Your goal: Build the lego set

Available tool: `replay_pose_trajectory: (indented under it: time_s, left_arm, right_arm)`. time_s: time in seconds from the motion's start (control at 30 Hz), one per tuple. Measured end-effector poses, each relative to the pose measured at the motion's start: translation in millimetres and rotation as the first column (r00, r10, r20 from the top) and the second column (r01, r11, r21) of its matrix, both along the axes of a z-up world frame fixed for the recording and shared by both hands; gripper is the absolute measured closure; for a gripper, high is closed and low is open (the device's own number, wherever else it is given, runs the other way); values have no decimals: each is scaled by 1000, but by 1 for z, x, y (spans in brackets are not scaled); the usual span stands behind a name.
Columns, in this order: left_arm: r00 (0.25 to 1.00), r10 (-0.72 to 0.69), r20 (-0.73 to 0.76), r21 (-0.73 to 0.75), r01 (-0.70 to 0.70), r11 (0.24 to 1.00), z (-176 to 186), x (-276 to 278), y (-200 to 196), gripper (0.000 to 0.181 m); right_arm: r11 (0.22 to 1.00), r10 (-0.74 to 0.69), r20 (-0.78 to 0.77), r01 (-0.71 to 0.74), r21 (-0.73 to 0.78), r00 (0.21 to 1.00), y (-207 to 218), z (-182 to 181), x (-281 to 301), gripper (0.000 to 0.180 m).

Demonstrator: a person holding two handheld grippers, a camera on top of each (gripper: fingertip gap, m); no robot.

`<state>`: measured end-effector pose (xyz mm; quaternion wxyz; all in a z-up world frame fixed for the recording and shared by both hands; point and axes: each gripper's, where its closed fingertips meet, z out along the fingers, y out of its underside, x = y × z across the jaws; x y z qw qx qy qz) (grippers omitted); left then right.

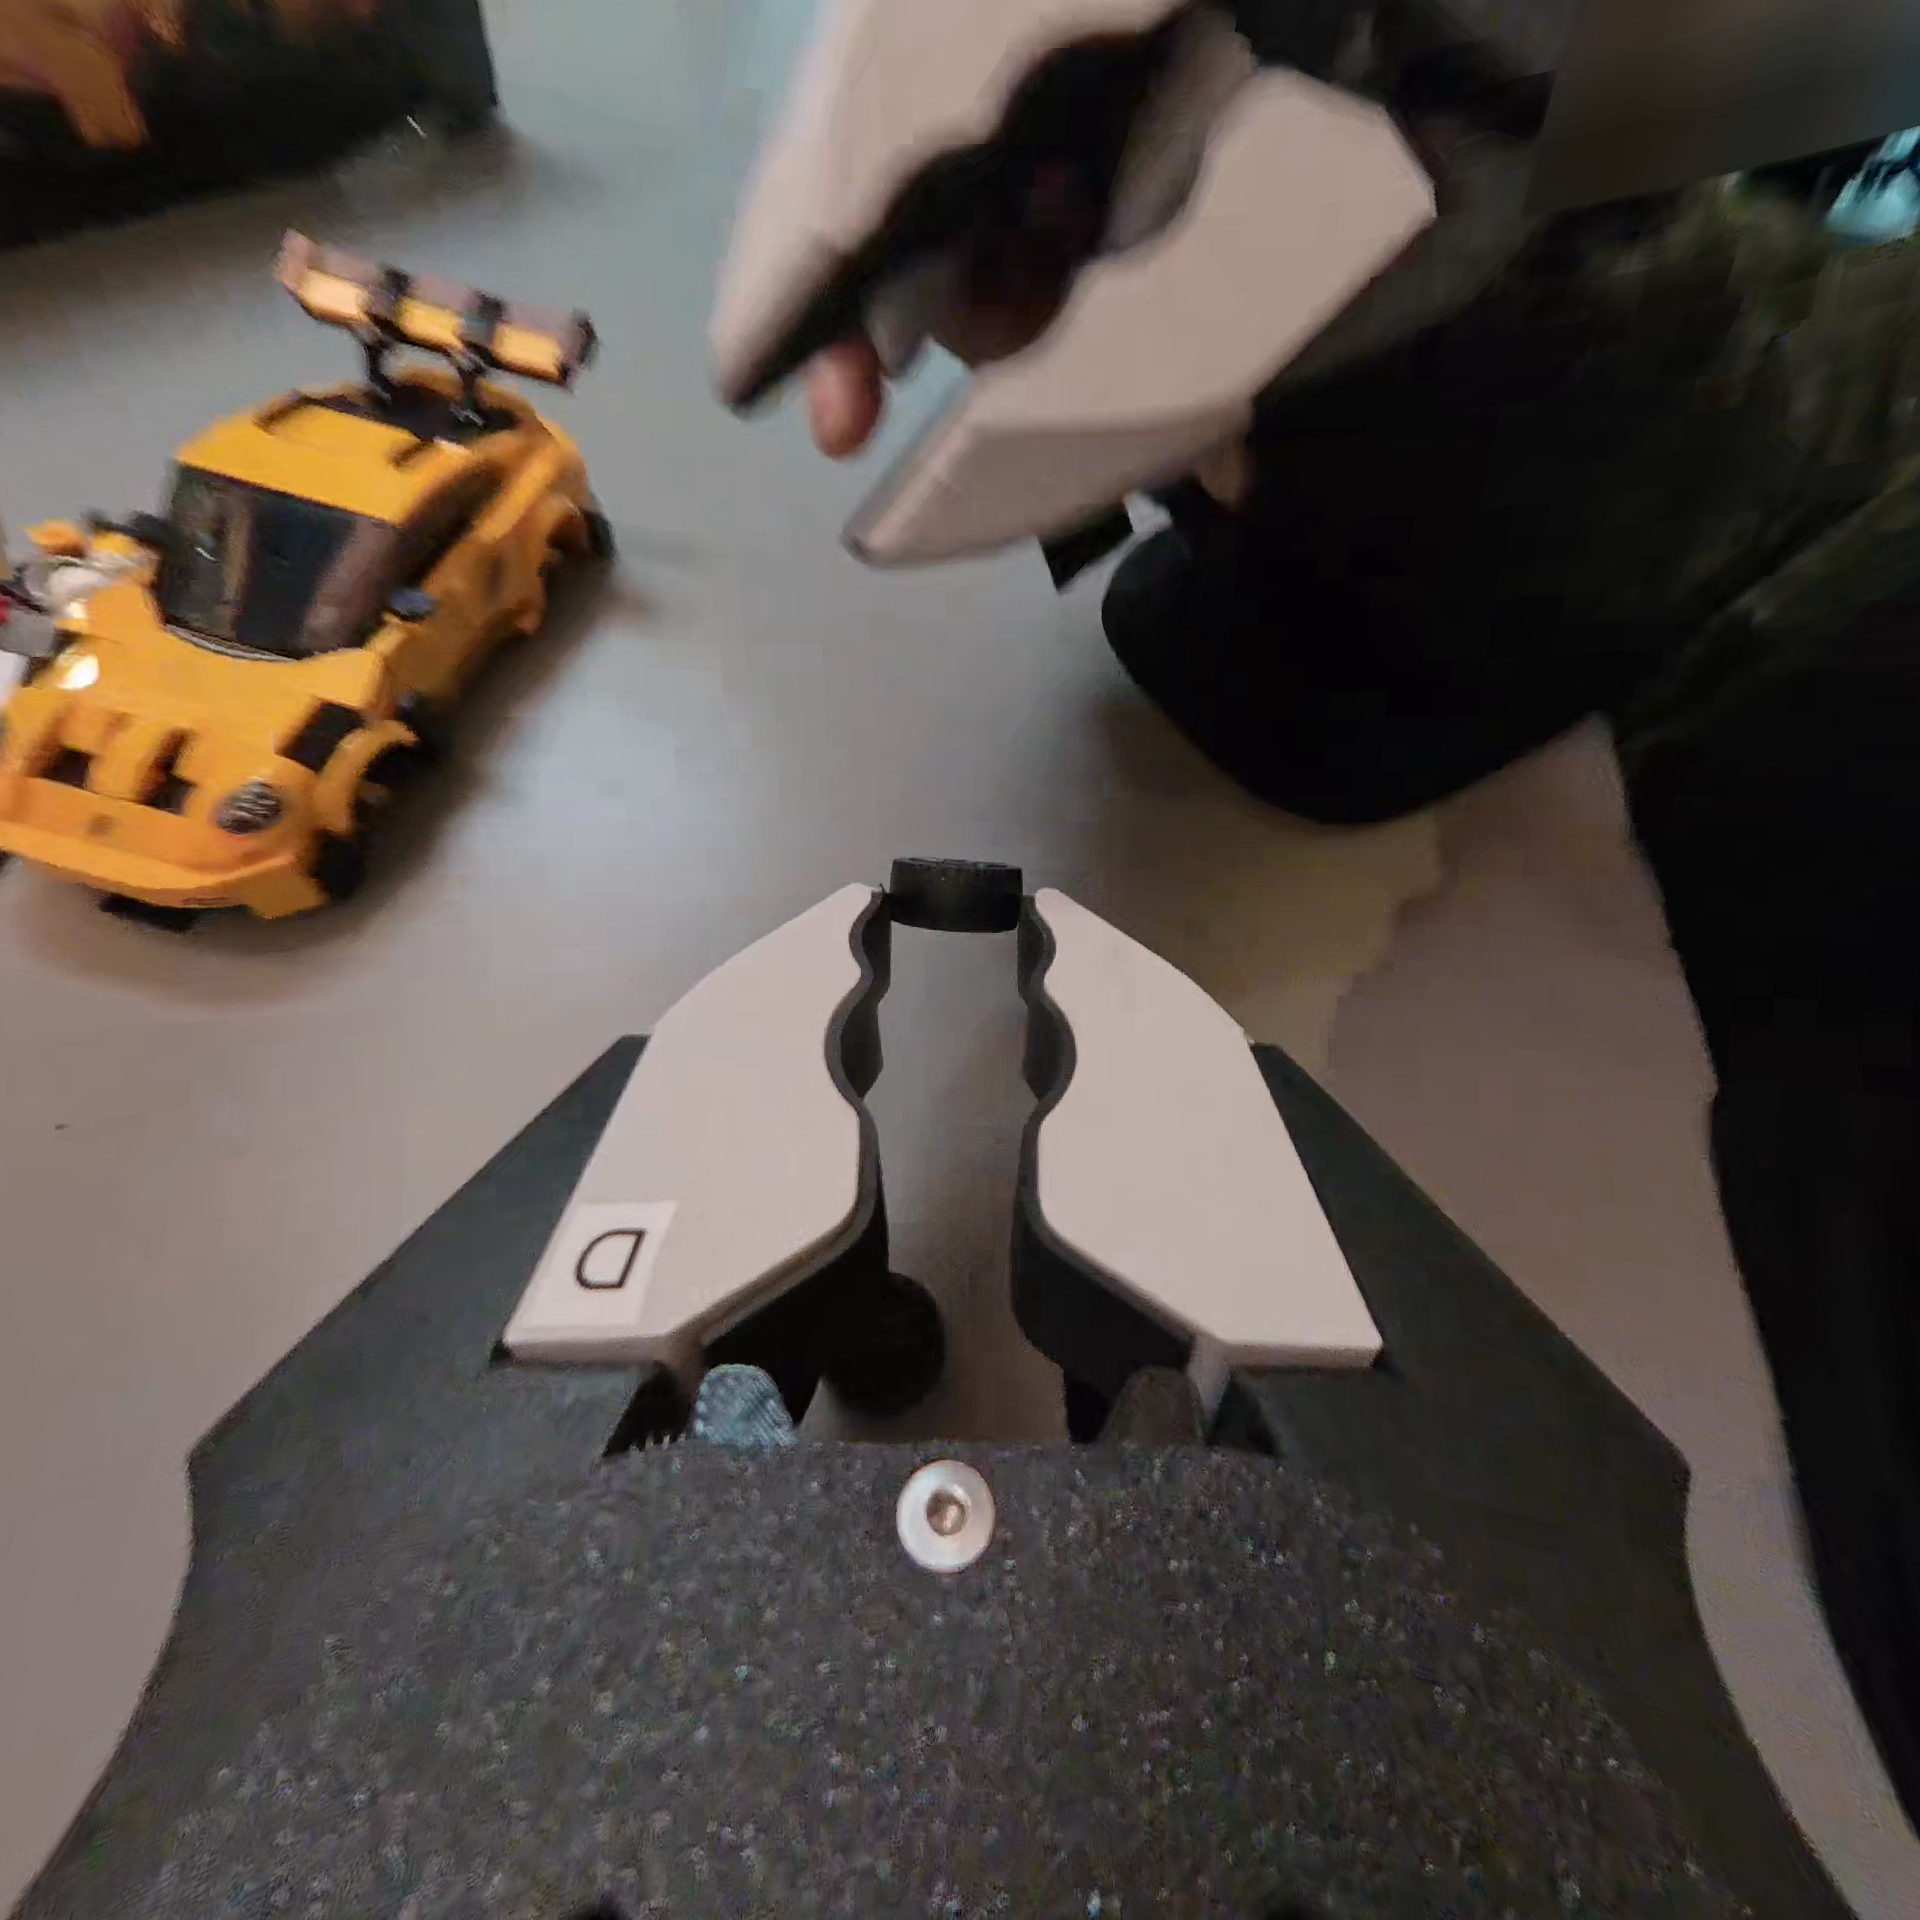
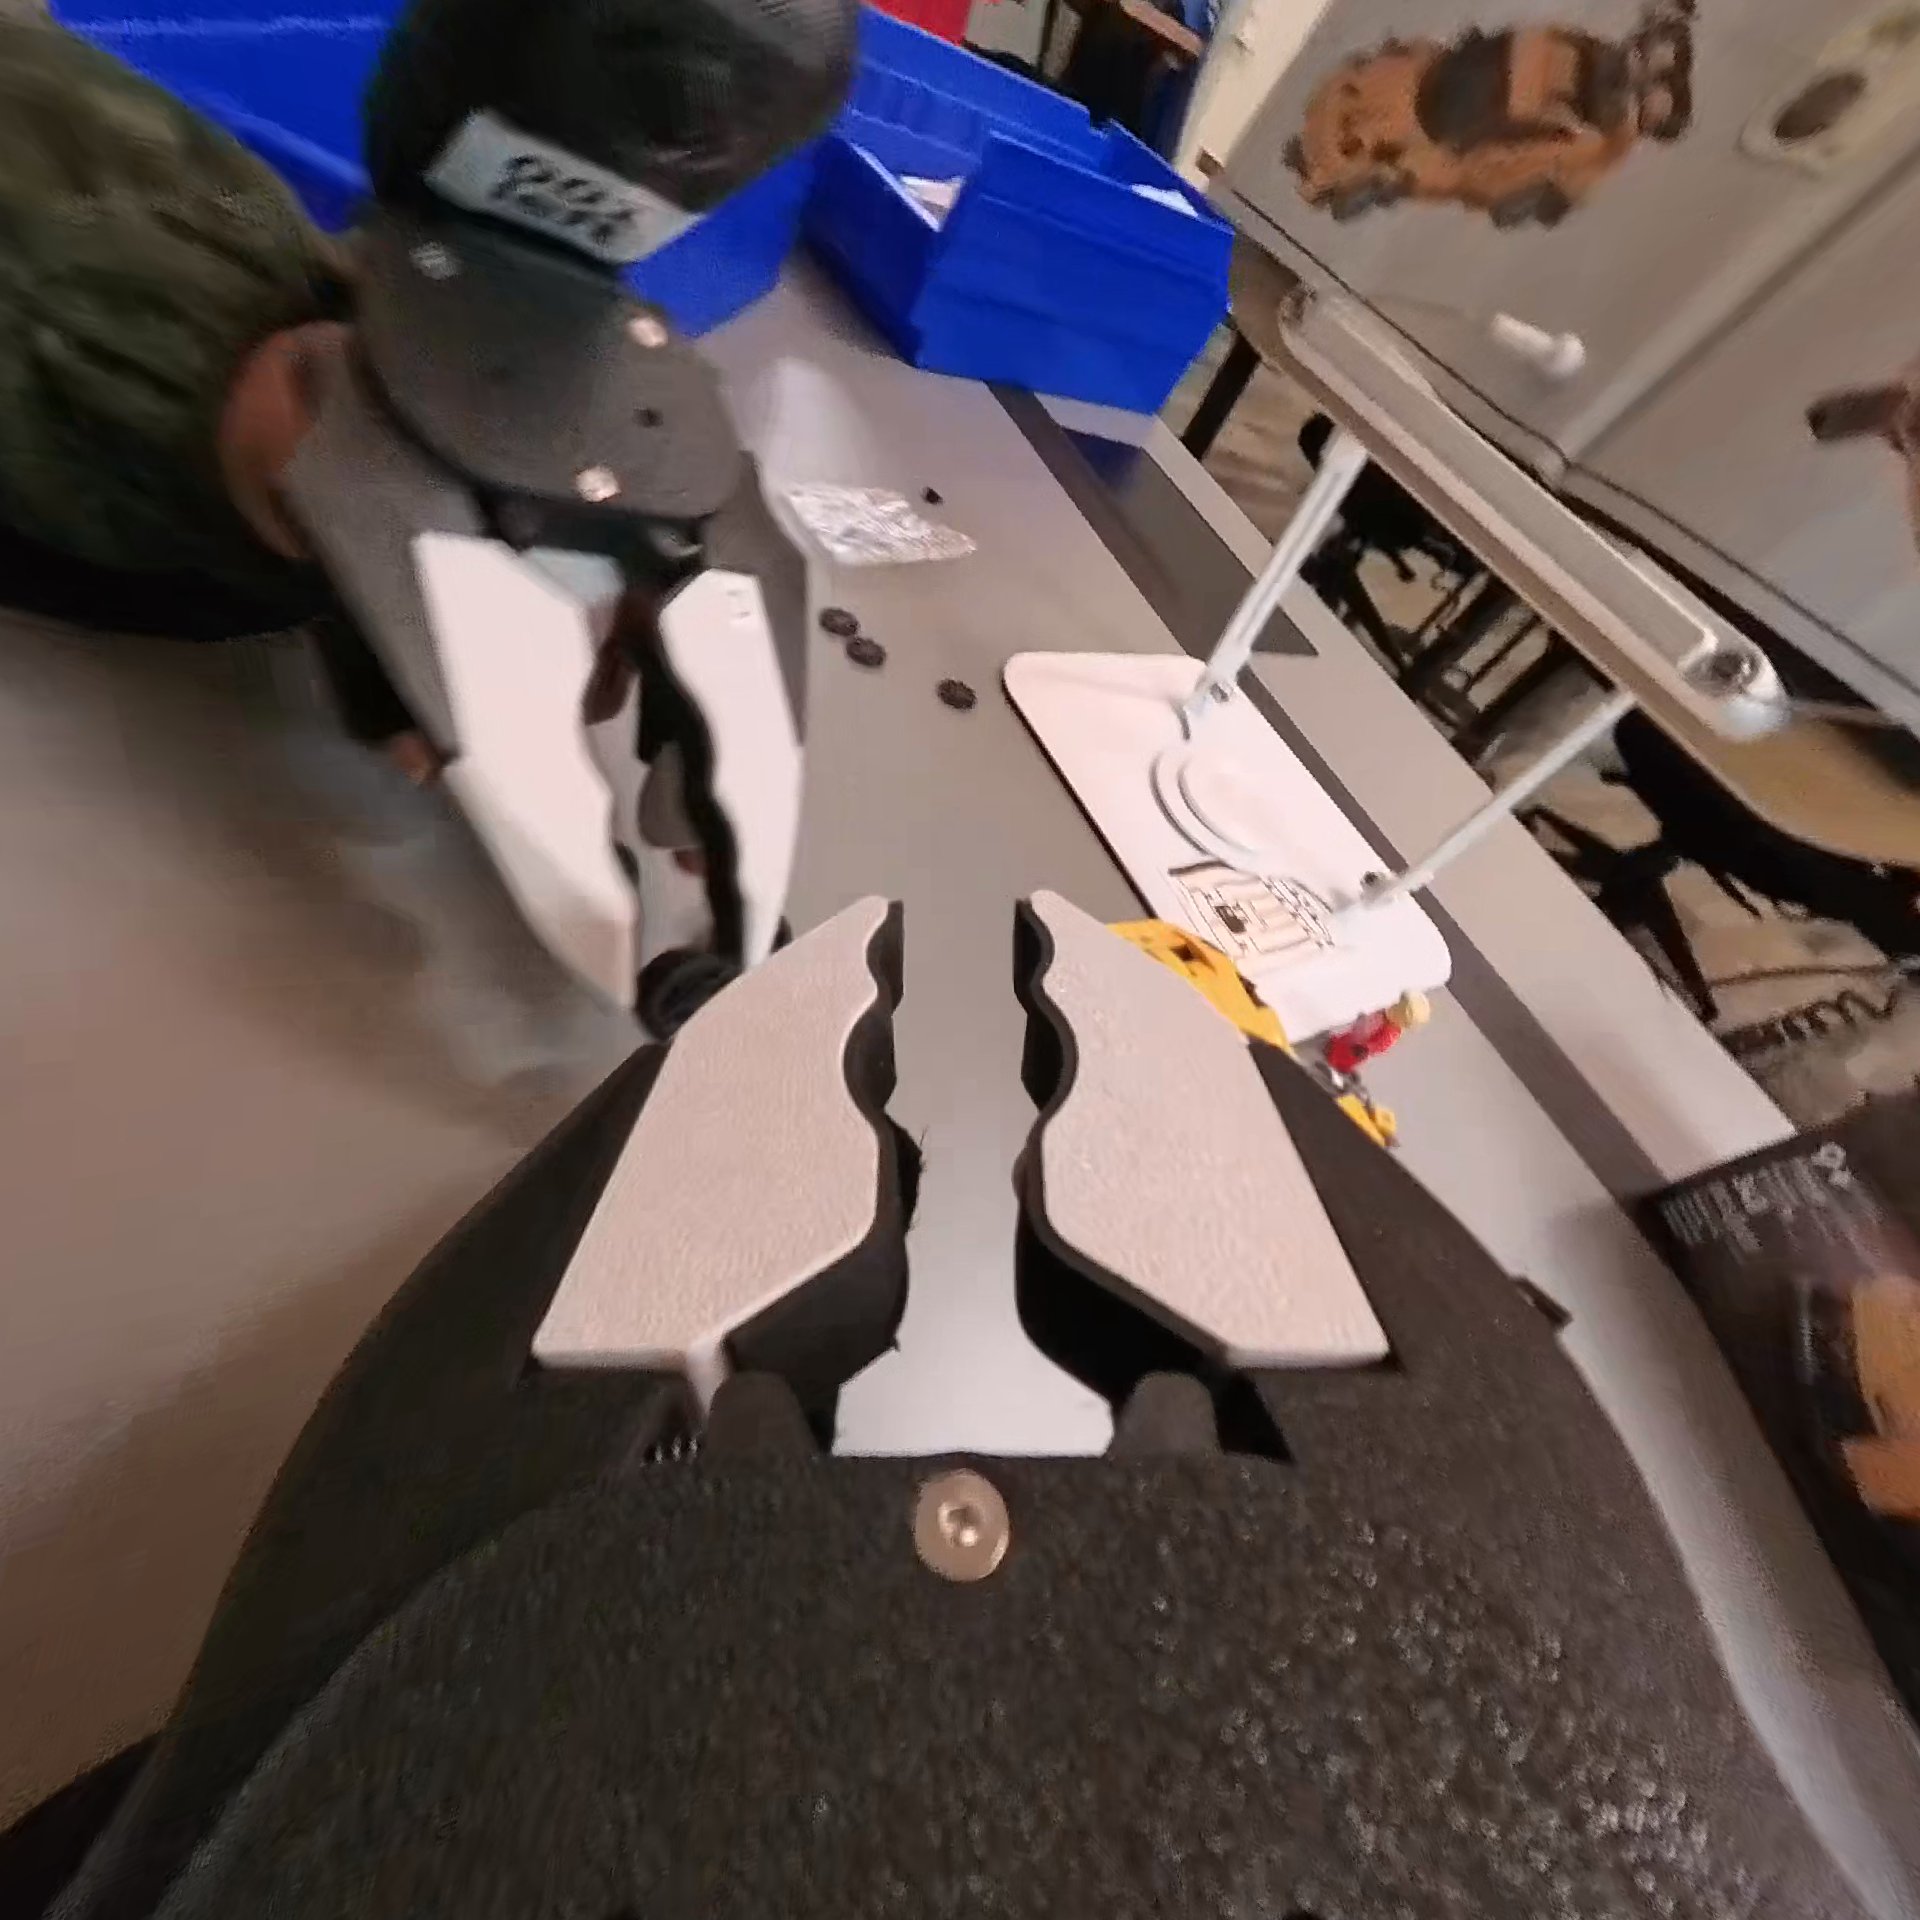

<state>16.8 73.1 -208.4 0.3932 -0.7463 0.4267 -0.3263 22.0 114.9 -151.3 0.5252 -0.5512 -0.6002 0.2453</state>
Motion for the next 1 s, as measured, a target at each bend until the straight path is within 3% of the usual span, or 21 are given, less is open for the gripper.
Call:
replay_pose_trajectory:
  time_s: [0.17, 0.5, 0.63, 0.77, 1.0]
  left_arm:
    - [958, -40, -283, 72, 63, 995, -38, 12, -10, 158]
    - [908, -34, -418, 98, 82, 992, -47, -2, -13, 158]
    - [927, -64, -369, 50, 89, 995, -44, 1, -17, 145]
    - [979, -52, -198, 59, 65, 996, -14, 2, -13, 138]
    - [977, 194, 86, 262, -210, 942, 49, -35, 30, 145]
  right_arm:
    - [998, -60, 27, 60, -9, 998, 12, -9, 1, 162]
    - [997, -81, 52, 82, -9, 995, 16, -15, 2, 163]
    - [994, -105, 50, 106, -24, 993, 21, -15, 4, 163]
    - [990, -126, 41, 128, -61, 991, 25, -13, 7, 162]
    - [983, -174, 5, 174, -51, 985, 37, -10, 11, 153]
